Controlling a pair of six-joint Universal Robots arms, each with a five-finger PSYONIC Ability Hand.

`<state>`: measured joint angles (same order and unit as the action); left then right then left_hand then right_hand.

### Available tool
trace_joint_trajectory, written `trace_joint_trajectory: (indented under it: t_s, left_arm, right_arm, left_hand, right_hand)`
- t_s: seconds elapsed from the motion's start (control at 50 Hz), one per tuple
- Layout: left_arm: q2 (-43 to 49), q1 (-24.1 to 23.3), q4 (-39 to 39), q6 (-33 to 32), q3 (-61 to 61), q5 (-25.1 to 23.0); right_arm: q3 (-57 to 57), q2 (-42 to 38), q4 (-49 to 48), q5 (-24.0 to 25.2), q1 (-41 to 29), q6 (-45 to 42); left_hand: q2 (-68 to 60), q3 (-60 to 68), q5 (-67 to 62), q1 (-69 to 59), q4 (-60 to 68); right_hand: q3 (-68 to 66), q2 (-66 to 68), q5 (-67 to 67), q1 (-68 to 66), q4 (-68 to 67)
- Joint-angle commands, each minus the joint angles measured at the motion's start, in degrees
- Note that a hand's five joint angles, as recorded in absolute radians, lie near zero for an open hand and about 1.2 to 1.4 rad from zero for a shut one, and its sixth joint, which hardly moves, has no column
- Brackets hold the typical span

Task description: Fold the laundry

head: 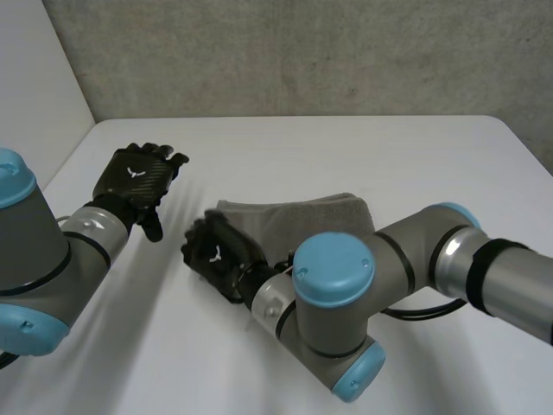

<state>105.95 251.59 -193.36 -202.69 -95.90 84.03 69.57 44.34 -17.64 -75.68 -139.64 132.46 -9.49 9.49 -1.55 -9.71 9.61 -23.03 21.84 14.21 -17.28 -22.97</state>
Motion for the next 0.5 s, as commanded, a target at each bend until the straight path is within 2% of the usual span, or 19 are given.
trace_joint_trajectory:
  t_s: [0.02, 0.06, 0.08, 0.12, 0.14, 0.18, 0.28, 0.36, 0.4, 0.42, 0.46, 0.48, 0.5]
  left_arm:
    - [-0.1, -1.8, -0.1, 3.9, 1.1, -0.2]
    - [-0.1, -3.2, -0.2, 5.3, 1.6, -0.2]
    - [0.2, -5.0, -0.2, 6.8, 2.4, -0.2]
    - [0.8, -6.6, -0.2, 8.1, 3.2, -0.2]
    - [1.8, -7.5, -0.2, 9.2, 3.7, -0.2]
    - [5.7, -10.1, -0.2, 9.9, 5.0, 0.0]
    - [11.5, -12.6, -0.2, 9.7, 7.0, 1.2]
    - [14.9, -12.7, -0.1, 9.5, 7.8, 3.0]
    - [16.8, -12.6, 0.3, 9.2, 8.6, 4.6]
    - [16.8, -12.6, 0.3, 9.2, 8.6, 4.7]
    - [16.8, -12.5, 0.4, 8.5, 8.2, 5.2]
    - [16.8, -12.5, 0.4, 8.5, 8.2, 5.2]
    - [16.3, -12.6, 0.4, 8.0, 7.8, 5.3]
  right_arm:
    - [2.8, 10.2, 0.9, -6.4, 4.7, 11.0]
    - [7.4, 15.4, 3.1, -8.3, 8.8, 20.2]
    - [7.4, 15.4, 3.1, -8.3, 8.8, 20.2]
    - [11.4, 18.7, 6.7, -8.3, 12.4, 28.2]
    - [11.5, 18.7, 6.7, -8.3, 12.5, 28.3]
    - [15.4, 20.0, 10.3, -8.3, 16.7, 33.6]
    - [21.7, 20.1, 12.7, -7.8, 22.3, 35.4]
    - [24.7, 18.9, 10.7, -7.6, 24.9, 34.4]
    - [26.2, 16.3, 7.8, -7.8, 26.7, 32.3]
    - [26.2, 16.3, 7.8, -7.8, 26.7, 32.3]
    - [25.9, 14.2, 6.6, -8.3, 27.4, 29.1]
    - [25.9, 14.2, 6.6, -8.3, 27.4, 29.1]
    - [25.4, 13.5, 6.2, -8.6, 27.6, 27.3]
  left_hand:
    - [-1.1, 1.1, 1.0, -0.8, 0.9]
    - [-1.2, 1.2, 0.8, -1.0, 1.1]
    - [-1.2, 1.2, 0.8, -1.0, 1.1]
    - [-1.2, 1.2, 0.8, -1.0, 1.1]
    - [-1.2, 1.2, 0.8, -1.0, 1.1]
    - [-1.6, 1.6, 0.5, -1.3, 1.4]
    - [-2.1, 2.1, 0.0, -1.9, 1.9]
    - [-2.1, 2.1, 0.0, -1.9, 1.9]
    - [-2.1, 2.1, 0.0, -1.9, 1.9]
    - [-2.1, 2.1, 0.0, -1.9, 1.9]
    - [-1.9, 1.9, 0.2, -1.7, 1.8]
    - [-1.9, 1.9, 0.2, -1.7, 1.8]
    - [-1.9, 1.9, 0.2, -1.7, 1.8]
  right_hand:
    - [13.0, -11.8, -14.2, 7.3, 13.0]
    - [13.0, -11.8, -14.2, 7.3, 13.0]
    - [13.0, -11.8, -14.2, 7.3, 13.0]
    - [13.0, -11.8, -14.2, 7.3, 13.0]
    - [13.0, -11.8, -14.2, 7.3, 13.0]
    - [13.0, -11.8, -14.2, 7.3, 13.0]
    - [13.0, -11.8, -14.2, 7.3, 13.0]
    - [9.2, -8.1, -10.4, 3.5, 9.2]
    - [-2.1, 3.3, 0.9, -7.9, -2.2]
    - [-2.2, 3.4, 1.0, -7.9, -2.3]
    - [-27.6, 28.8, 26.4, -33.4, -27.7]
    - [-27.8, 29.0, 26.6, -33.5, -27.8]
    - [-43.1, 44.3, 41.9, -48.8, -43.1]
